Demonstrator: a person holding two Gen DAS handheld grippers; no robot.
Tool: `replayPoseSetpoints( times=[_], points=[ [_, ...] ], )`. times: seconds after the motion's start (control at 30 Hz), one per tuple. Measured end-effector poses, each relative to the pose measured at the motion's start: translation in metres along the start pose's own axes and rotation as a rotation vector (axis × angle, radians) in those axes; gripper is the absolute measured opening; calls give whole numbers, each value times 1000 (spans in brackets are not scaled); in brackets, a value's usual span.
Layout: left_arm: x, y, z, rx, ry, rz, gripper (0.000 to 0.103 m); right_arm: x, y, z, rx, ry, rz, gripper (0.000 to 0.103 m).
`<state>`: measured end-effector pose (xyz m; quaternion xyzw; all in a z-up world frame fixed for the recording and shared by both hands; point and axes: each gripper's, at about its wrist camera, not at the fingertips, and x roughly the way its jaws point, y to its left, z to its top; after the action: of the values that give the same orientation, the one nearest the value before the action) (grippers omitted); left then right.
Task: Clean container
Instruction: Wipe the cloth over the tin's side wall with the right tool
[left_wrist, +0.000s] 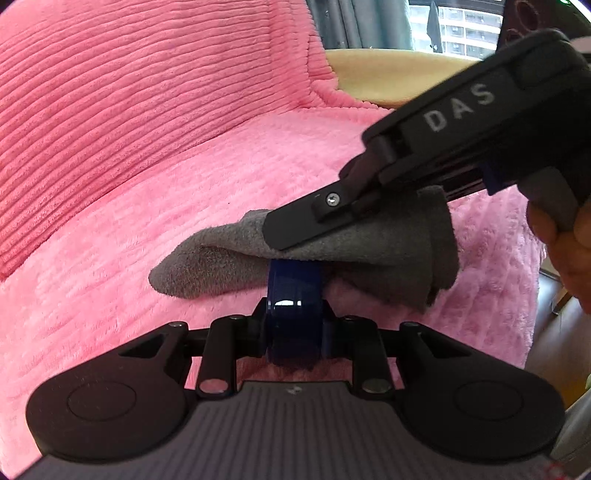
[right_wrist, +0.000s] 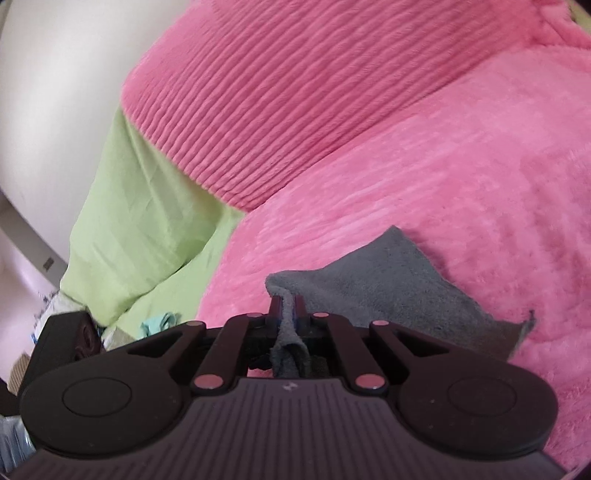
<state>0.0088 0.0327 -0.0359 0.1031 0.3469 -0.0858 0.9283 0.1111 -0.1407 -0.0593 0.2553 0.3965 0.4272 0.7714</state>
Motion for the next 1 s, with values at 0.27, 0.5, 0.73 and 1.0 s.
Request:
replayPoseSetpoints(
  times=[0.27, 0.5, 0.73, 1.0],
  points=[
    [7, 2, 4, 0, -6, 0, 29, 9, -21, 4, 102, -20, -30, 1],
    [7, 2, 3, 6, -7, -1, 29, 14, -43, 4, 186, -15, -64, 2],
    [5, 7, 4, -19, 24, -24, 31, 14, -45, 1, 211, -23, -52, 2],
    [-11, 17, 8, -72, -17, -65, 44, 8, -27, -1, 182, -25, 16, 4]
  ],
)
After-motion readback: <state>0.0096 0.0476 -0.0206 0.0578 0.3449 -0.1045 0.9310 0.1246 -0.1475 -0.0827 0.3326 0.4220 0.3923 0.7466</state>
